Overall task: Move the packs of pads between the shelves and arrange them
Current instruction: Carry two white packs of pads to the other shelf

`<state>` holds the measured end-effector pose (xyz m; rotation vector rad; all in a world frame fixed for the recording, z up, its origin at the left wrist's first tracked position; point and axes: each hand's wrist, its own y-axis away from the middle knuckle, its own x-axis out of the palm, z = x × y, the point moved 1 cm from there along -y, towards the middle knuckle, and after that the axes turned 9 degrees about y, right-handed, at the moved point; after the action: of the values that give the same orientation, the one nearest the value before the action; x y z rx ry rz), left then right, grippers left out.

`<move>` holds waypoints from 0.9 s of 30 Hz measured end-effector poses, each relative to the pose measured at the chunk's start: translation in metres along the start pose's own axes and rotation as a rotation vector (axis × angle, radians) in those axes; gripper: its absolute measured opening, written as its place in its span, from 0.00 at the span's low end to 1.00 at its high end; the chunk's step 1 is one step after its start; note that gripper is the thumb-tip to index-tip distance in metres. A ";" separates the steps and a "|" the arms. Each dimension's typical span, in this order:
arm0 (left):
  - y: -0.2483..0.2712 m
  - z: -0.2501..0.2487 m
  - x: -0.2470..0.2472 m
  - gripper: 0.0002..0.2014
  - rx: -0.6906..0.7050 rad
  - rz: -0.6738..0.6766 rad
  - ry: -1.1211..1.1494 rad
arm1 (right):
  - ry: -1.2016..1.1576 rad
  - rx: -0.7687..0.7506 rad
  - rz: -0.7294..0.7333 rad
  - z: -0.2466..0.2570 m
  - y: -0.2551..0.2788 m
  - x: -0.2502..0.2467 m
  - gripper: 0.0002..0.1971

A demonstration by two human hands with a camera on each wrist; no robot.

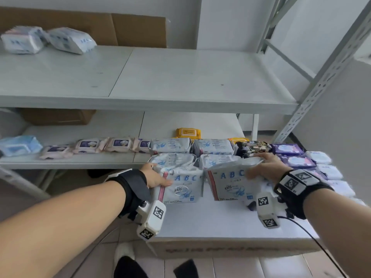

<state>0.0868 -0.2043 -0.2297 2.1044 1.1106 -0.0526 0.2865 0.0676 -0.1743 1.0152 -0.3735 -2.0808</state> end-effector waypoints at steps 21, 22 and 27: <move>-0.027 0.059 0.001 0.42 0.020 -0.108 -0.142 | 0.463 -0.139 -0.064 -0.051 -0.055 0.058 0.39; -0.028 0.061 0.002 0.41 0.010 -0.129 -0.148 | 0.482 -0.138 -0.084 -0.052 -0.056 0.058 0.40; -0.039 0.063 0.012 0.33 0.036 -0.225 -0.147 | 0.563 -0.138 -0.139 -0.057 -0.064 0.056 0.39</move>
<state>0.0836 -0.2220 -0.3027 1.9636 1.2590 -0.3311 0.2756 0.0715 -0.2754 1.5100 0.1285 -1.8047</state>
